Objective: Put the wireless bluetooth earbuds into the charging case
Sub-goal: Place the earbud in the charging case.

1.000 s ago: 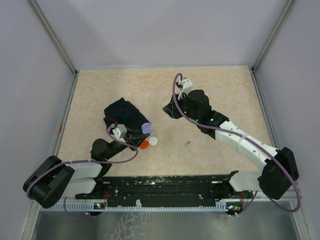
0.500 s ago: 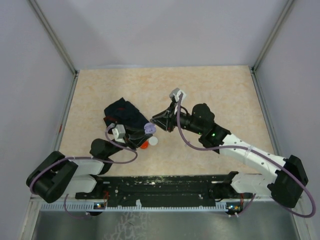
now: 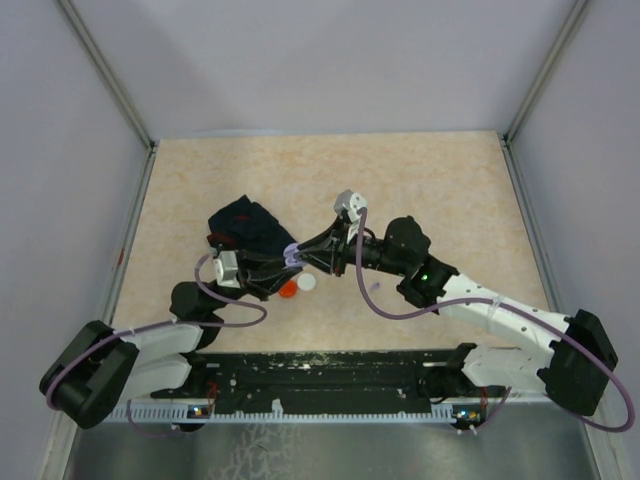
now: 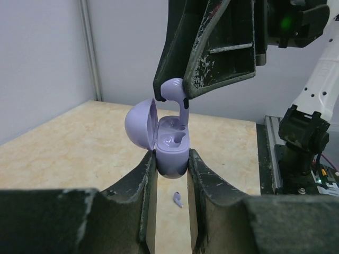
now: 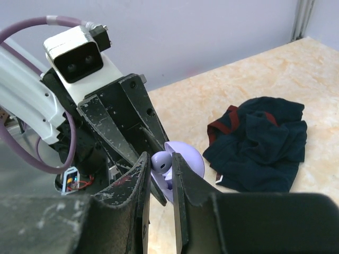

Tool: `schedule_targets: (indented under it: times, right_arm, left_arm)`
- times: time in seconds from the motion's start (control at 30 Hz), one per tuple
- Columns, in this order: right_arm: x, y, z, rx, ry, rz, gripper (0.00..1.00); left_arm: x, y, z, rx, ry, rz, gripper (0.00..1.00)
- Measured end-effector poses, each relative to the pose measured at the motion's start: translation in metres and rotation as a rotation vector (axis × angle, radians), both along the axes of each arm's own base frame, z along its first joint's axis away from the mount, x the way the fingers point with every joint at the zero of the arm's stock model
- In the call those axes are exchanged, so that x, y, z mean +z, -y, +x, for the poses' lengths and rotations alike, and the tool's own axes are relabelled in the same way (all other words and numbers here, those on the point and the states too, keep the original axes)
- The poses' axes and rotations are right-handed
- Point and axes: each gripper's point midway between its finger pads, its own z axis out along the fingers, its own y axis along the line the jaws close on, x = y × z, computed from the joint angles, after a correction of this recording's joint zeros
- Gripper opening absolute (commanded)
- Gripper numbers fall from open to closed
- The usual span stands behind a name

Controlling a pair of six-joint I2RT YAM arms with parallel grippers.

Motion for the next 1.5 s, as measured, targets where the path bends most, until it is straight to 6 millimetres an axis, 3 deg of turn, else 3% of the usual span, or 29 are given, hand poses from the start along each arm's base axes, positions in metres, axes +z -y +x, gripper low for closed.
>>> schedule_targets:
  times: [0.43,1.13,1.5]
  right_arm:
    - [0.019,-0.005,-0.010,0.049,0.046,0.064,0.18]
    - [0.005,-0.010,-0.014,0.079,0.026,0.039,0.18]
    - [0.008,-0.011,-0.015,0.083,0.036,0.050,0.21]
  left_arm:
    - [0.007,0.003,-0.011,-0.064,0.009,-0.005,0.00]
    - [0.013,0.002,-0.015,-0.077,0.004,-0.023,0.00]
    - [0.017,0.000,-0.016,-0.068,0.018,-0.033,0.00]
